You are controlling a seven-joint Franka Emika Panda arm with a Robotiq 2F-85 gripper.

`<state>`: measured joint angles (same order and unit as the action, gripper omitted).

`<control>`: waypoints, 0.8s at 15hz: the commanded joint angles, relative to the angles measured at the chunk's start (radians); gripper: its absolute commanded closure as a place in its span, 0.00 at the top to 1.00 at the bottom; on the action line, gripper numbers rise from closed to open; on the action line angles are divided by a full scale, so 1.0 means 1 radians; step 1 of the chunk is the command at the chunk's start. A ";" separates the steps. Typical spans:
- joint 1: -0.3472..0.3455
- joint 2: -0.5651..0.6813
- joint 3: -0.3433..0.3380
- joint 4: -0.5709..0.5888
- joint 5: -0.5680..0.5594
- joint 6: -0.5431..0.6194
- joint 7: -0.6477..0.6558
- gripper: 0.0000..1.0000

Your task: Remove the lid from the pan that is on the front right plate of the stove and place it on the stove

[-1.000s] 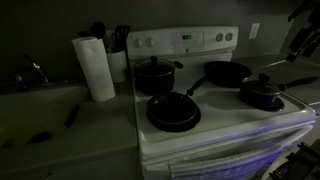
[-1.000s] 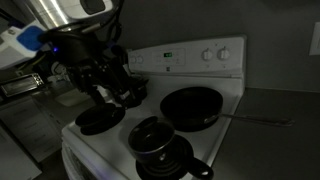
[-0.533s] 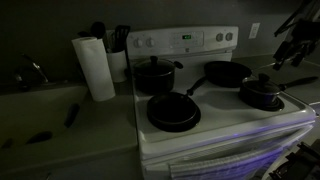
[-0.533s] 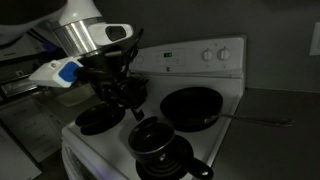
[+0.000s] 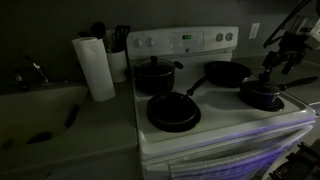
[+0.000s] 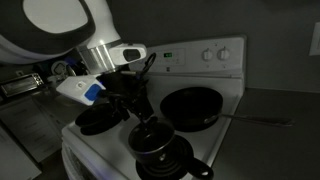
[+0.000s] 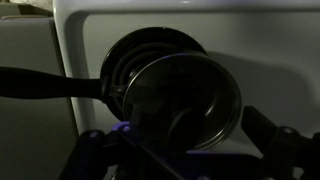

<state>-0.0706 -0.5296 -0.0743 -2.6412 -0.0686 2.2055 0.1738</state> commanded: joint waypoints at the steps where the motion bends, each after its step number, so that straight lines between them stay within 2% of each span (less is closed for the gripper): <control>1: -0.007 0.071 -0.026 0.002 0.069 0.058 -0.052 1.00; 5: -0.011 0.127 -0.063 0.010 0.137 0.100 -0.111 1.00; 12: -0.013 0.213 -0.080 0.067 0.134 0.077 -0.142 1.00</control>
<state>-0.0727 -0.3726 -0.1617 -2.6215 0.0452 2.2896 0.0719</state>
